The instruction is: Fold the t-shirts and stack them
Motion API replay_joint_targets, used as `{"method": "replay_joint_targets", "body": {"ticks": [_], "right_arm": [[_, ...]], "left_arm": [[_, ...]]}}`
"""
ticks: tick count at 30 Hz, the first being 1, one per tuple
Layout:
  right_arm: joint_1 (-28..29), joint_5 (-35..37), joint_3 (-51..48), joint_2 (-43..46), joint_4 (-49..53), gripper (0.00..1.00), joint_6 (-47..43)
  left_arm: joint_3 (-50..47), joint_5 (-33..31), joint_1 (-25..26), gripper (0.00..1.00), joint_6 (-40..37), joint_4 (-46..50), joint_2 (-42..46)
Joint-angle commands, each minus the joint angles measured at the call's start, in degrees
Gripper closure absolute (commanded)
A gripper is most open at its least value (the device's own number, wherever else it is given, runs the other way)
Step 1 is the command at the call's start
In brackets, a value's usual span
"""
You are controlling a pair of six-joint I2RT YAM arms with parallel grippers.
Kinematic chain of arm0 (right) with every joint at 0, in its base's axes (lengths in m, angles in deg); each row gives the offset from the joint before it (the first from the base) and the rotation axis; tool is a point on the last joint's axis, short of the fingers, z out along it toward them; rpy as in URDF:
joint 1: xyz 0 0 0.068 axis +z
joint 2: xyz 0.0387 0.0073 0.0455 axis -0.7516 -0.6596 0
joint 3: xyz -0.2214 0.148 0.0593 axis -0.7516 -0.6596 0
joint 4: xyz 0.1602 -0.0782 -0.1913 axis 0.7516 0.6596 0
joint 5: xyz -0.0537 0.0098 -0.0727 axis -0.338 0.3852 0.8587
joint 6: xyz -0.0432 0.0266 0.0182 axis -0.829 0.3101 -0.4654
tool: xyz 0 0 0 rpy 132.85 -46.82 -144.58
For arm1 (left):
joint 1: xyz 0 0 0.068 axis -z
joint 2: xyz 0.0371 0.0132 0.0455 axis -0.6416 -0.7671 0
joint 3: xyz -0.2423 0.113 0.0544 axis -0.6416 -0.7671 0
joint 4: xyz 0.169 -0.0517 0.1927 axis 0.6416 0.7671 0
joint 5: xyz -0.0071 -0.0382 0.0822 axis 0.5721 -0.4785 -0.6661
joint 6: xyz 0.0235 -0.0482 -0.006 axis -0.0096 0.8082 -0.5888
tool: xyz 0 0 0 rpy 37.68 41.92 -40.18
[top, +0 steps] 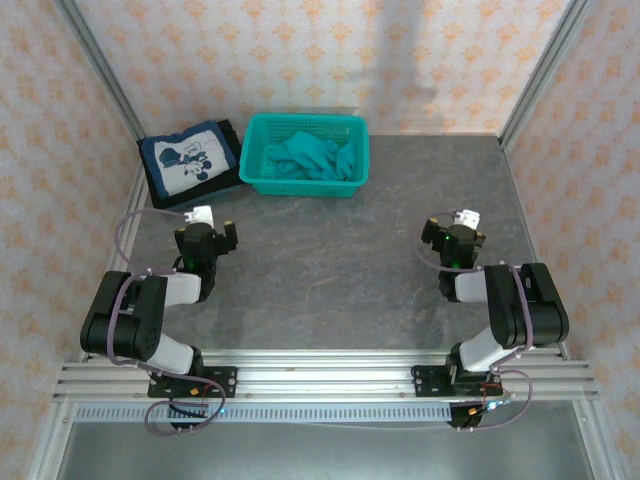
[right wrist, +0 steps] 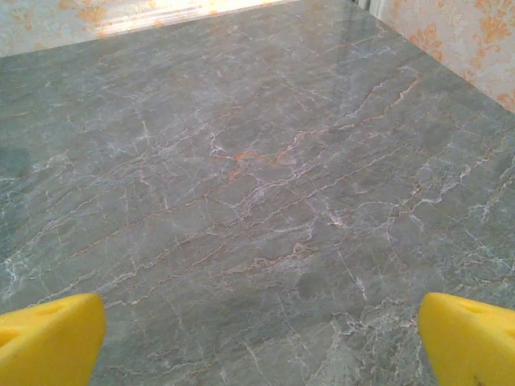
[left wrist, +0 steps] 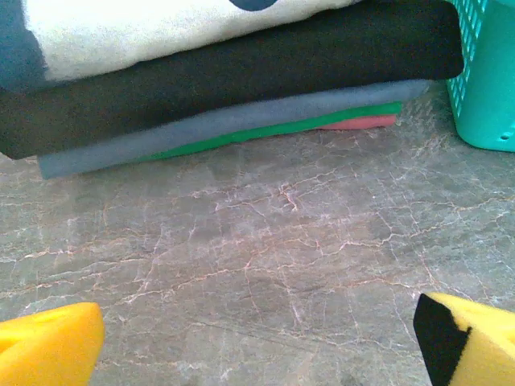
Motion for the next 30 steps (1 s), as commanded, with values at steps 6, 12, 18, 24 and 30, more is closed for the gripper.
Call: {"method": "replay_joint_targets", "body": {"ticks": [6,12,18,24,30], "right_arm": [[0.39,0.91,1.35,-0.65,-2.51,0.01,-0.71],[0.35,0.89,1.35,-0.63,-2.49,0.01,-0.66],[0.36,0.91,1.44,-0.57,-2.44,0.01,-0.66],[0.39,0.91,1.48,-0.62,-2.32,0.01,-0.66],[0.5,1.61,0.8,0.81,-3.09,0.01,-0.71]], "left_arm": [[1.47,-2.59,0.4,0.0,-0.97,-2.36,-0.79],[1.5,-2.6,0.44,0.0,-0.97,-2.38,-0.76],[1.56,-2.59,0.37,0.0,-0.98,-2.35,-0.77],[1.51,-2.6,0.45,0.0,-1.02,-2.21,-0.77],[2.52,-1.19,0.65,0.0,-1.83,0.52,1.15]]}}
